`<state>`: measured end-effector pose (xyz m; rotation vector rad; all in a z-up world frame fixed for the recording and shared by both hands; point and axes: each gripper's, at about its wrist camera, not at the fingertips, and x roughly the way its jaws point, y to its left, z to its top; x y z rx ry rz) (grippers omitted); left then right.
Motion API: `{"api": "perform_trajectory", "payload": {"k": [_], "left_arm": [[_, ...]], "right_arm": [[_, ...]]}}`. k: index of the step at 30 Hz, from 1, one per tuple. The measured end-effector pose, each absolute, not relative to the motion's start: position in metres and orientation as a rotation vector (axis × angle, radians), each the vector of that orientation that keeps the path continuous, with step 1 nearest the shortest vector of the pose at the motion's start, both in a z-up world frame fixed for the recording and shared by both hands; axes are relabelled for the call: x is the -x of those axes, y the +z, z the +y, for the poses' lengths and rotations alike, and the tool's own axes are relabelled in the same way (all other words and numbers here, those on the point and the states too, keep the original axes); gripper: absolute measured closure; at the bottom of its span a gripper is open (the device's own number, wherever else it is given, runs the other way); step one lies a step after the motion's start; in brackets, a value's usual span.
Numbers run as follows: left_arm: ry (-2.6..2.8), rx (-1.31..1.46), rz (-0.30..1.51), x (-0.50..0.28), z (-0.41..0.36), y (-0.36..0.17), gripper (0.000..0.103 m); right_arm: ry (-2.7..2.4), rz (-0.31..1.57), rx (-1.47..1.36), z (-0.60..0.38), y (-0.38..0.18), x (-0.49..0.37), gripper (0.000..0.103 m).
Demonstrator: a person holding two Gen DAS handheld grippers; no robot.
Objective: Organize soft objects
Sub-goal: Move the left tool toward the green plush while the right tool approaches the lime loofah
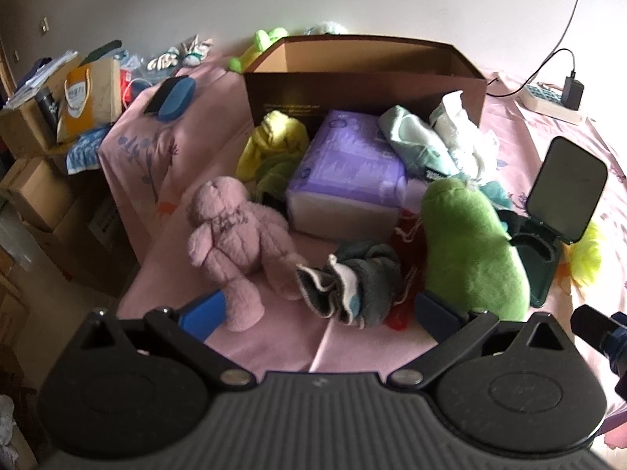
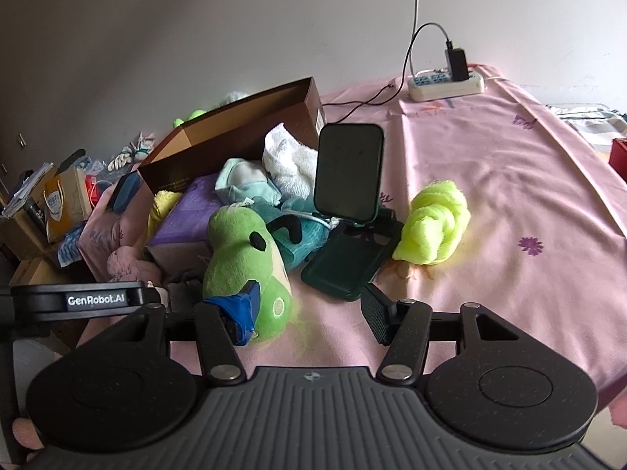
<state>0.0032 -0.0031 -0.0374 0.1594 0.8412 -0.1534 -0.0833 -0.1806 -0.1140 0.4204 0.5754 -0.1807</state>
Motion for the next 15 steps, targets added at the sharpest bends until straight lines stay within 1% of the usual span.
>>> {"api": "perform_trajectory", "payload": {"k": [15], "left_arm": [[-0.165,-0.141,0.875,-0.015,-0.004,-0.049,0.0]], "right_arm": [[-0.224,0.58,-0.438,-0.199,-0.126,0.076,0.061]]}}
